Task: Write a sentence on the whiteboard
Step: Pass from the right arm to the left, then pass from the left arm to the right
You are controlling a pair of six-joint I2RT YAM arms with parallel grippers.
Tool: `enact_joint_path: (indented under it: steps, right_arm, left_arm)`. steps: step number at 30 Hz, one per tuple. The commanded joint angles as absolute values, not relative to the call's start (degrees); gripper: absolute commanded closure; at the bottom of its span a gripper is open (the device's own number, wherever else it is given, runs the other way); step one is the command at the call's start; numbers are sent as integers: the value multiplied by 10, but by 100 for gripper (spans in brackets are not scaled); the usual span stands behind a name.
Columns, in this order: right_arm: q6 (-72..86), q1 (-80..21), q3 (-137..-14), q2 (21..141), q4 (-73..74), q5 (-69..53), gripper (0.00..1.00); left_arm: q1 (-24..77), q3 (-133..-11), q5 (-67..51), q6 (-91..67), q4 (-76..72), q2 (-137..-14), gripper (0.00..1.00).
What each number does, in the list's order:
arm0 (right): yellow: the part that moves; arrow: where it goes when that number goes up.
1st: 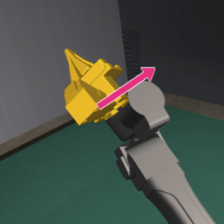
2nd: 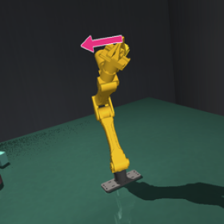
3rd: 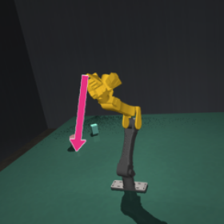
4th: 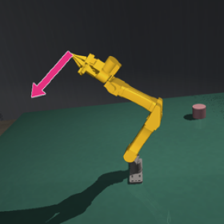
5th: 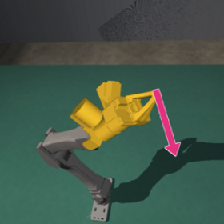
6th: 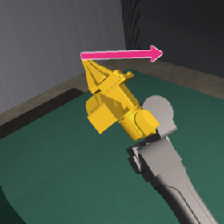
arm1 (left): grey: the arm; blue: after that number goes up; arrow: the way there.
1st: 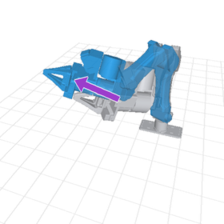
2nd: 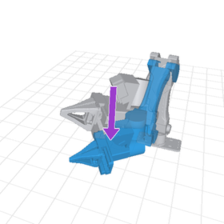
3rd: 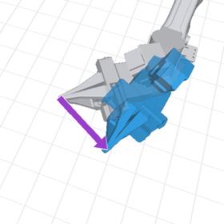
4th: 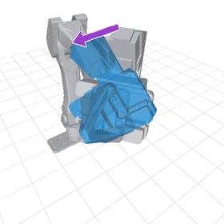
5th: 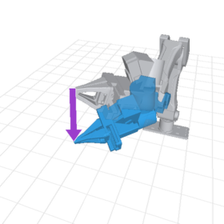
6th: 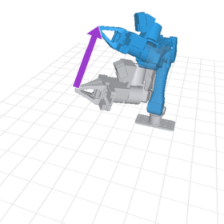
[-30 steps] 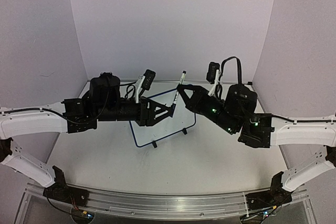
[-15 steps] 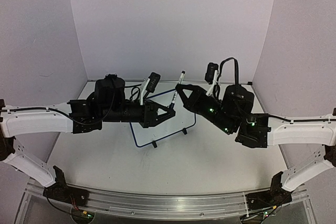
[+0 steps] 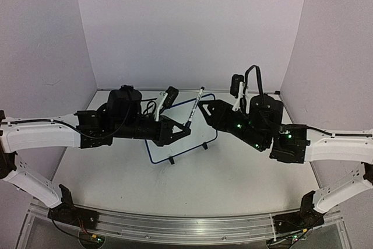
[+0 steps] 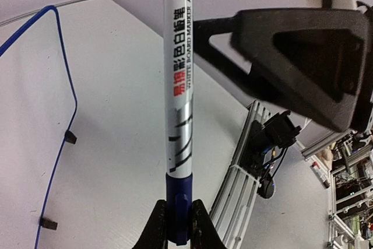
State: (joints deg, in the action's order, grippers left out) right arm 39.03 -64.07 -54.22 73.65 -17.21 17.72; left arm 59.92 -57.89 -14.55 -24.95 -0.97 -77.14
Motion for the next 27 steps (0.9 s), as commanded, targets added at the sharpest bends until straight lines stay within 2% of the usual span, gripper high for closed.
enact_joint_path:
  steps: [1, 3, 6, 9, 12, 16, 21, 27]
  right_arm:
    - [354, -643, -575, 673, -23, 220, 47]
    - [331, -638, -589, 643, 55, 218, 35]
    - [308, -617, -620, 624, 139, 182, 30]
    - [299, -578, -644, 625, 190, 111, 28]
    - [301, -499, -658, 641, 220, -46, 27]
    - [267, -459, -690, 684, 245, -210, 19]
    - [243, -452, -732, 733, 256, -370, 13]
    - [240, -452, -750, 779, 262, -469, 13]
  left_arm:
    - [599, -619, -129, -188, 100, -738, 100]
    - [589, -638, -149, -152, 167, -741, 100]
    - [555, -656, -221, -112, 226, -749, 100]
    - [523, -672, -285, -74, 267, -757, 100]
    - [506, -698, -333, -10, 323, -769, 100]
    - [505, -727, -358, 73, 375, -791, 100]
    - [505, -742, -391, 122, 405, -818, 100]
    - [504, -739, -426, 146, 432, -835, 100]
